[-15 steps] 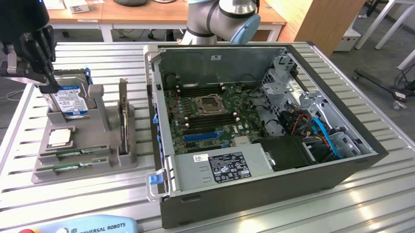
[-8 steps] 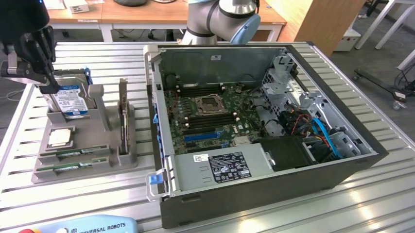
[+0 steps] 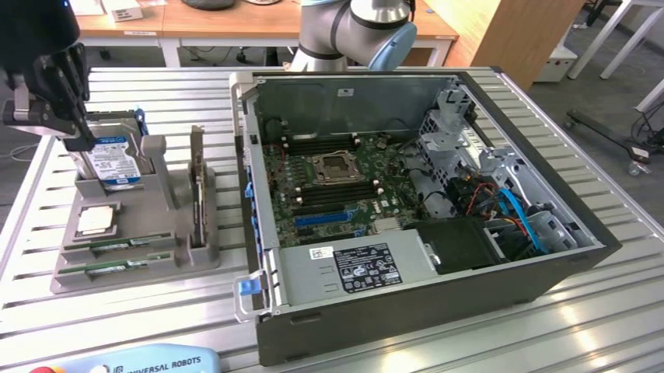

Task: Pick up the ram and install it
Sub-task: 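Pick up the ram and move it above insertion slot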

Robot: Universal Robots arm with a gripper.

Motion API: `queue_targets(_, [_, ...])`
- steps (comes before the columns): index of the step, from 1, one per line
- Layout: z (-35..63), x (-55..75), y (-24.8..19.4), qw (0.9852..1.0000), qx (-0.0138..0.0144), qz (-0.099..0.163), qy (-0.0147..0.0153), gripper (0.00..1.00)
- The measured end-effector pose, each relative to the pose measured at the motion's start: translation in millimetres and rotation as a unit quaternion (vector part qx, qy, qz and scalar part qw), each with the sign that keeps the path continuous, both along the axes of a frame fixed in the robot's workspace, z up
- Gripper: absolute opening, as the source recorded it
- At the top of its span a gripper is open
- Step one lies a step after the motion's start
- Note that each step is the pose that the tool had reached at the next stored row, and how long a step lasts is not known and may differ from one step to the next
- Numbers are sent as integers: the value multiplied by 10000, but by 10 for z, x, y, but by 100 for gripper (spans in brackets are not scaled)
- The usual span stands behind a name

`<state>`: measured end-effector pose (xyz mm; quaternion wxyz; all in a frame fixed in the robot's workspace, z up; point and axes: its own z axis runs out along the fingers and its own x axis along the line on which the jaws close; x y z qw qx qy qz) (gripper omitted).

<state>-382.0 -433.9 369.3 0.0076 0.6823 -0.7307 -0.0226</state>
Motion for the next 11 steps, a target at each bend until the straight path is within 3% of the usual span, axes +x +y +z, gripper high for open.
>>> queue_targets(11, [-38, 0, 0, 10000, 0, 36, 0, 10])
